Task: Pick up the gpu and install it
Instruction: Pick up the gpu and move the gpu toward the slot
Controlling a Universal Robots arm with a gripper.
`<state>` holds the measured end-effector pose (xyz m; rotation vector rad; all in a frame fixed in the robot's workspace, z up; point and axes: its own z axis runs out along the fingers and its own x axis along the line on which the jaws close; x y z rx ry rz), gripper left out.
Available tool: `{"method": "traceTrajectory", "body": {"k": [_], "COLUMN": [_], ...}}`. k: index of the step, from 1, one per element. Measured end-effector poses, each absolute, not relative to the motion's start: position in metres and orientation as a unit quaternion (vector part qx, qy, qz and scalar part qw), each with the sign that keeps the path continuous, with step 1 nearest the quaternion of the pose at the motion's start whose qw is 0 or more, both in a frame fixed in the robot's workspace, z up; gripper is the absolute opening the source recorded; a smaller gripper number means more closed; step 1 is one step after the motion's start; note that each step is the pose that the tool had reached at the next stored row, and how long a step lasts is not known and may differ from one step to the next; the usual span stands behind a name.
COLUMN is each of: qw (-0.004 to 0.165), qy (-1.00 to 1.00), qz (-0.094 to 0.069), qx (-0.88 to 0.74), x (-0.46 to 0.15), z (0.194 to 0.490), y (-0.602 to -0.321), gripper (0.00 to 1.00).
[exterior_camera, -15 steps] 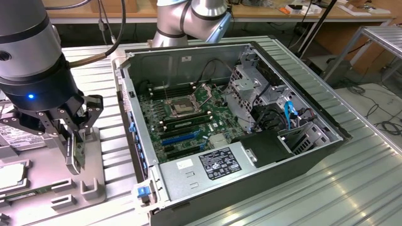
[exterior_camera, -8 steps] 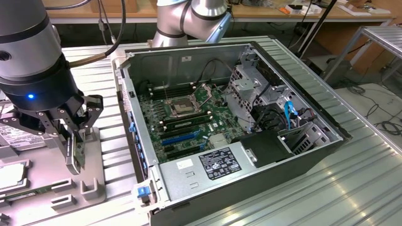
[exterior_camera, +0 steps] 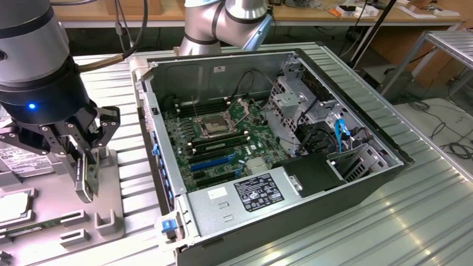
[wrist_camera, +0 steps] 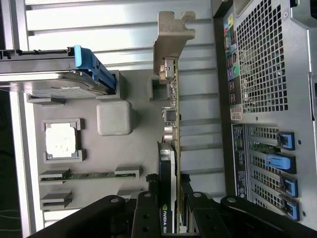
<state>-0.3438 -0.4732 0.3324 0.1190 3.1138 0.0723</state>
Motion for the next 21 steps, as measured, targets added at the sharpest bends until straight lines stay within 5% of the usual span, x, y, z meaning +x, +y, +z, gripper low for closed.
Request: {"method": "traceTrajectory", "body": {"k": [21], "qw": [0.012], "qy": [0.999], "qz": [0.023], "qx": [0.038], "x": [-0.344], "z": [0.345], "y": [-0.473], "gripper": [0.27]}}
